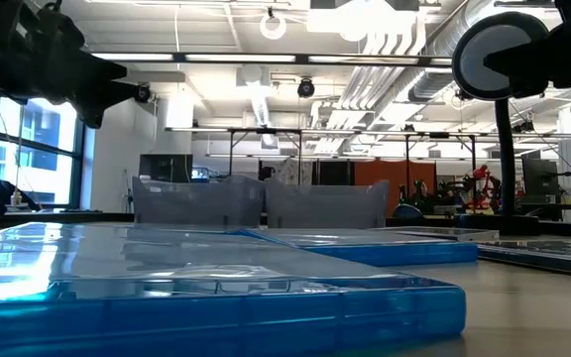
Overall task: Pick & place jewel cases by type
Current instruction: Put the bottom left blue CD case into the left black bin
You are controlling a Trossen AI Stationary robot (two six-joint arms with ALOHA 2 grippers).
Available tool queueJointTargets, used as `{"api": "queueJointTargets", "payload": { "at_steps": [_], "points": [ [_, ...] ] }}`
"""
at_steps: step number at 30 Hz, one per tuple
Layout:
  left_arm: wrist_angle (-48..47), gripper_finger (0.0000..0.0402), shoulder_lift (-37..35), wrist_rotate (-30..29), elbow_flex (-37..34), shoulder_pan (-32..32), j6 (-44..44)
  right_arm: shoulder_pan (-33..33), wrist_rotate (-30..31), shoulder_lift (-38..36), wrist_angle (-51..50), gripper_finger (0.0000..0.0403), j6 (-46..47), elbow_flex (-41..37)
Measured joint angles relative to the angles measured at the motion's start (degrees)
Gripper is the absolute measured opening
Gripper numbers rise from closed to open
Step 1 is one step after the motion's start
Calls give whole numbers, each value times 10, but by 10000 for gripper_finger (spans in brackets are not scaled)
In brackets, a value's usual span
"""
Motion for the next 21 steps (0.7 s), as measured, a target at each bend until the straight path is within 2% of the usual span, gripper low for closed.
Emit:
{"api": "queueJointTargets", "payload": {
  "at_steps": [4, 9, 16, 21],
  "points": [
    [-7, 186, 0, -9, 0, 0, -40, 0, 0, 0, 29, 1, -5, 0],
    [-18, 186, 0, -69, 0, 0, -55, 0, -1, 0, 82, 3, -4, 0],
    [-18, 186, 1, -25, 3, 0, -55, 0, 0, 0, 156, 4, -6, 0],
    [-18, 186, 47, 12, 43, 0, -10, 0, -26, 19, 192, 9, 8, 0]
  ]
}}
